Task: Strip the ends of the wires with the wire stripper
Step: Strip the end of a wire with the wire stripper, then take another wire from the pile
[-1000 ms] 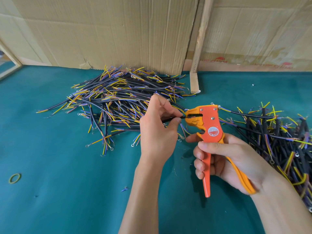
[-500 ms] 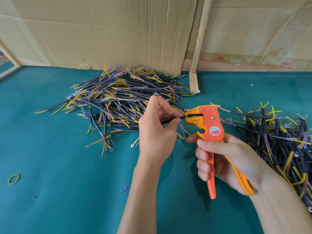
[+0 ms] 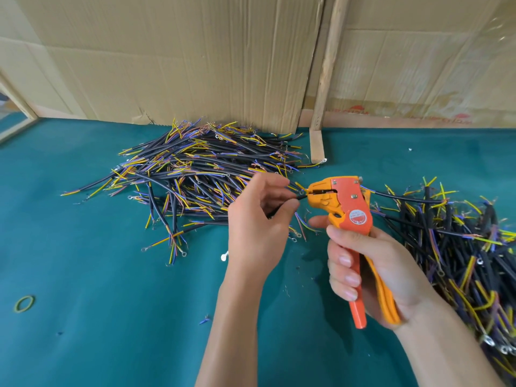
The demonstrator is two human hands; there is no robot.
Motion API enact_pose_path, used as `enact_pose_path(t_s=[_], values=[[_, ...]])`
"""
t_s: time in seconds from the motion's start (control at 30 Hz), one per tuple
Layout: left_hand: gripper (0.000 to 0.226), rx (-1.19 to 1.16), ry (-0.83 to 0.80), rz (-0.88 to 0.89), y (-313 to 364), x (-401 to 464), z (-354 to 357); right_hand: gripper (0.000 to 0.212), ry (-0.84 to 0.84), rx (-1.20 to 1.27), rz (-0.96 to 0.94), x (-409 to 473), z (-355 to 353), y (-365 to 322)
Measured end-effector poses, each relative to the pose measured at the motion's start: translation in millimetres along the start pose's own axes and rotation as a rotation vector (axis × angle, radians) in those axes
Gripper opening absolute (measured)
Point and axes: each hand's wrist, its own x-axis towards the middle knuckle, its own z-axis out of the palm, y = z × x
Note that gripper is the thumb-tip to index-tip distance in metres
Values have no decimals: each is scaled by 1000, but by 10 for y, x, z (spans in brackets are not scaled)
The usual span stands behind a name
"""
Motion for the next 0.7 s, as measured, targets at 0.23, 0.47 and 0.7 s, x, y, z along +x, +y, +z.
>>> enact_pose_path(t_s=[0.23, 0.47, 0.7], values=[[20, 74, 16, -161, -14, -36, -71, 47, -17, 100, -75, -33, -133, -53], [15, -36, 29, -198, 47, -110, -129, 70, -42, -7, -6, 34, -86, 119], [13, -206, -96, -549, 156, -184, -279, 77, 32, 43, -3, 60, -96, 176]])
